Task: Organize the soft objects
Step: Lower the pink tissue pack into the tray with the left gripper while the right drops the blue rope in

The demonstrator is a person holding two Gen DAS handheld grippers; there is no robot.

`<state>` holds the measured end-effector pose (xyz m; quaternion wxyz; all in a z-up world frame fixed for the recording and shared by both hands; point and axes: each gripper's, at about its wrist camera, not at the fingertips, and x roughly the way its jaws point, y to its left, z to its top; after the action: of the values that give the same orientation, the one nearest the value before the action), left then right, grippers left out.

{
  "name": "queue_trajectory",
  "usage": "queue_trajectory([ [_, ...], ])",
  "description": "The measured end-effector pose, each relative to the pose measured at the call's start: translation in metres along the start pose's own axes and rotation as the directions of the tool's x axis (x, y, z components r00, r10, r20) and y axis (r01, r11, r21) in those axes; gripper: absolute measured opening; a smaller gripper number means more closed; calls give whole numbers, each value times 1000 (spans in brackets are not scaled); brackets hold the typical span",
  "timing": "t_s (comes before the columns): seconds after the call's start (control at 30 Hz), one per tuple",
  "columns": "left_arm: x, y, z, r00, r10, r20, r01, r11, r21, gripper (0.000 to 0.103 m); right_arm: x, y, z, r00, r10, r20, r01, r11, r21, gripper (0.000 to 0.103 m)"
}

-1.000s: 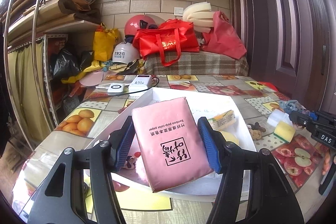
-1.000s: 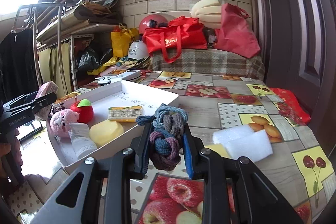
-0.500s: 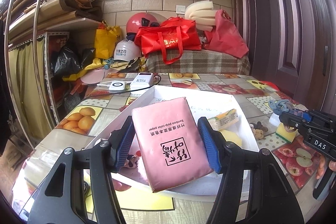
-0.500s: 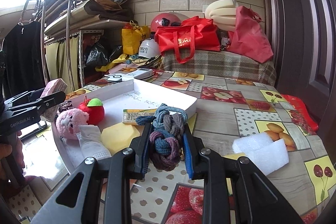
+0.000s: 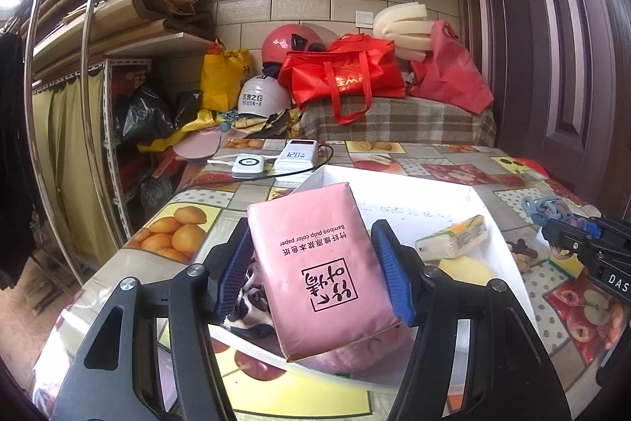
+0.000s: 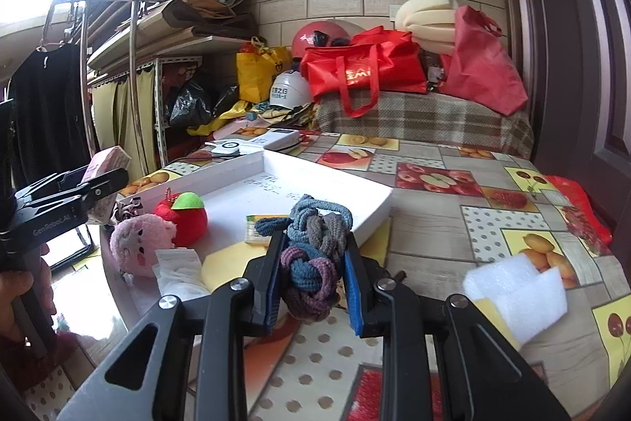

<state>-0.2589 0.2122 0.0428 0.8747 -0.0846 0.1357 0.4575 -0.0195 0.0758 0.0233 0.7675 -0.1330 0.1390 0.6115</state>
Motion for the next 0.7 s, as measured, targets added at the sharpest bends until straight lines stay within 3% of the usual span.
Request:
queue_trajectory([
  [0.23, 12, 2, 3, 1000, -19, -19, 19, 1000, 11, 61, 17, 25, 6, 994, 105, -16, -106, 993, -58, 27],
  [0.43, 24, -6, 5, 995, -78, -65, 82, 995, 52, 61, 53, 42, 5, 967, 154, -204, -180, 977, -111, 26],
  [0.5, 31, -8, 6, 993, -79, -82, 84, 994, 64, 61, 64, 41, 4, 957, 157, -244, -184, 979, -91, 26],
  [0.7, 53, -5, 11, 989, -67, -131, 73, 996, 43, 61, 93, 31, 11, 955, 128, -268, -147, 988, -50, 26],
])
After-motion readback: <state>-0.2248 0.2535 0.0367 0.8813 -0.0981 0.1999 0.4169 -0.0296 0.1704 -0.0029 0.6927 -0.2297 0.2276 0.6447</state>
